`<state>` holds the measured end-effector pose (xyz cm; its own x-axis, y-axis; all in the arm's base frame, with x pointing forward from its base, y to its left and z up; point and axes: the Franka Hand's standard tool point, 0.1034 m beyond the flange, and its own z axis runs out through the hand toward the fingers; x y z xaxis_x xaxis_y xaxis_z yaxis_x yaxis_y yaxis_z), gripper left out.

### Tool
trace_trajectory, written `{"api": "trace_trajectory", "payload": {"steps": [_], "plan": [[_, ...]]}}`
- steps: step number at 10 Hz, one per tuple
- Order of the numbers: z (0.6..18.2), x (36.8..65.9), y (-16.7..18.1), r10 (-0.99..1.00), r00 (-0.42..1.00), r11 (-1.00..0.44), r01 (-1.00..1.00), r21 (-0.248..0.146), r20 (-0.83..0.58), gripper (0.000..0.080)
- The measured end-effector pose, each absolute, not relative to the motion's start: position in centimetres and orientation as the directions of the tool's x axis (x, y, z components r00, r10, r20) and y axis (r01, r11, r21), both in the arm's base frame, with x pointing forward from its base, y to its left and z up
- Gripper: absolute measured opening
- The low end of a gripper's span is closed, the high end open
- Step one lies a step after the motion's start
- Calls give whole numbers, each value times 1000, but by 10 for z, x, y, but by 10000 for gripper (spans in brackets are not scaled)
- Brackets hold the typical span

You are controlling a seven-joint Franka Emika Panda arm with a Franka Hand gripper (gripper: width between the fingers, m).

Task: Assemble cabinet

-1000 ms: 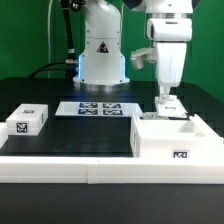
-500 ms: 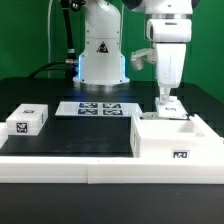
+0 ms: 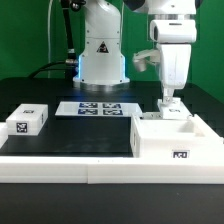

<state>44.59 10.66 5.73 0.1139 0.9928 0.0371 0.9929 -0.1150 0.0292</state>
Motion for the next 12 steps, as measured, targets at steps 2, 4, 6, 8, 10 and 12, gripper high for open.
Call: {"api": "trace_trajectory", "payload": {"steps": [2, 4, 6, 8, 10, 12], "plan": [[59, 447, 107, 993, 113, -115, 993, 33, 38, 67], [61, 452, 106, 993, 116, -117, 993, 34, 36, 67], [61, 455, 104, 992, 121, -122, 992, 27, 32, 67], [60, 455, 104, 992, 122, -123, 992, 26, 32, 67], [59, 455, 103, 992, 124, -124, 992, 24, 32, 67], [53, 459, 102, 992, 119, -120, 993, 22, 38, 67]]}}
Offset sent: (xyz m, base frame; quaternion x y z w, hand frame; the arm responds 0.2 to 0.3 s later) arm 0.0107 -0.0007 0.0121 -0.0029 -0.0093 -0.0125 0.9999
